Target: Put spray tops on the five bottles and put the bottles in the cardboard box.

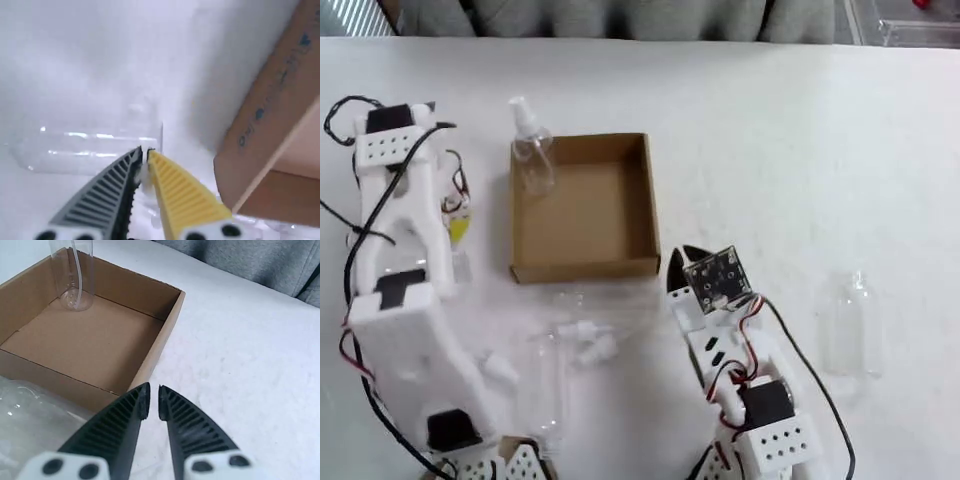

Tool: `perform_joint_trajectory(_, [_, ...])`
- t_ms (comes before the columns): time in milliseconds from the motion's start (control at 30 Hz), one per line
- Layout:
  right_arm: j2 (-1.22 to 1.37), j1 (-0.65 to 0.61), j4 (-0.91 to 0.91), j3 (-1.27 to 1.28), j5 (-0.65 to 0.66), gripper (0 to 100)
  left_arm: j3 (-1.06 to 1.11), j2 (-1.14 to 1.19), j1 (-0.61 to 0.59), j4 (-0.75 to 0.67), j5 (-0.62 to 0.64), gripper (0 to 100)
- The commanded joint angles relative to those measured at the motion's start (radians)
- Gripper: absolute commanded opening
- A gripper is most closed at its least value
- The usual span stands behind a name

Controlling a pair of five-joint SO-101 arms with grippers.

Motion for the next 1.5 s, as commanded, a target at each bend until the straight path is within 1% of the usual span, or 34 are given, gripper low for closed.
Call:
perform_joint_trajectory(0, [-0.012,0.007,0.004,0.009,0.011,1.5,0.132,-0.259,0.002,0.009,-0.014,2])
perform_joint_trajectory(133, [-0.012,0.007,0.007,0.009,0.011,1.5,0.344,-0.473,-0.030,-0.064,-0.018,2])
perform_joint_trajectory(333, [-0.005,0.007,0.008,0.009,0.011,1.5,0.717,-0.783,-0.117,-0.253,-0.011,2])
perform_joint_trajectory(533, [-0.005,0.007,0.008,0.009,0.011,1.5,0.942,-0.980,-0.183,-0.319,-0.008,2])
perform_joint_trajectory(567, [-0.005,0.005,0.008,0.009,0.011,1.5,0.973,-1.004,-0.200,-0.345,0.006,2])
perform_joint_trajectory(633, [-0.004,0.005,0.010,0.009,0.011,1.5,1.022,-1.055,-0.245,-0.425,0.074,2])
perform_joint_trajectory(700, [-0.004,0.005,0.010,0.009,0.011,1.5,1.062,-1.095,-0.268,-0.488,0.117,5])
perform_joint_trajectory(767, [-0.004,0.005,0.010,0.009,0.011,1.5,1.100,-1.125,-0.272,-0.511,0.149,13])
perform_joint_trajectory(867, [-0.004,0.005,0.010,0.009,0.011,1.5,1.142,-1.136,-0.272,-0.514,0.209,29])
perform_joint_trajectory(933, [-0.004,0.005,0.015,0.009,0.011,1.5,1.152,-1.124,-0.274,-0.514,0.233,34])
perform_joint_trajectory(1100, [-0.004,0.005,0.024,0.009,0.011,1.5,1.129,-1.001,-0.323,-0.528,0.253,31])
perform_joint_trajectory(1200, [-0.004,0.005,0.024,0.009,0.011,1.5,1.086,-0.903,-0.360,-0.526,0.259,32])
perform_joint_trajectory(1300, [-0.004,0.005,0.024,0.009,0.011,1.5,1.066,-0.837,-0.371,-0.534,0.305,35])
perform_joint_trajectory(1467, [-0.004,0.005,0.024,0.009,0.011,1.5,1.103,-0.806,-0.371,-0.661,0.396,37])
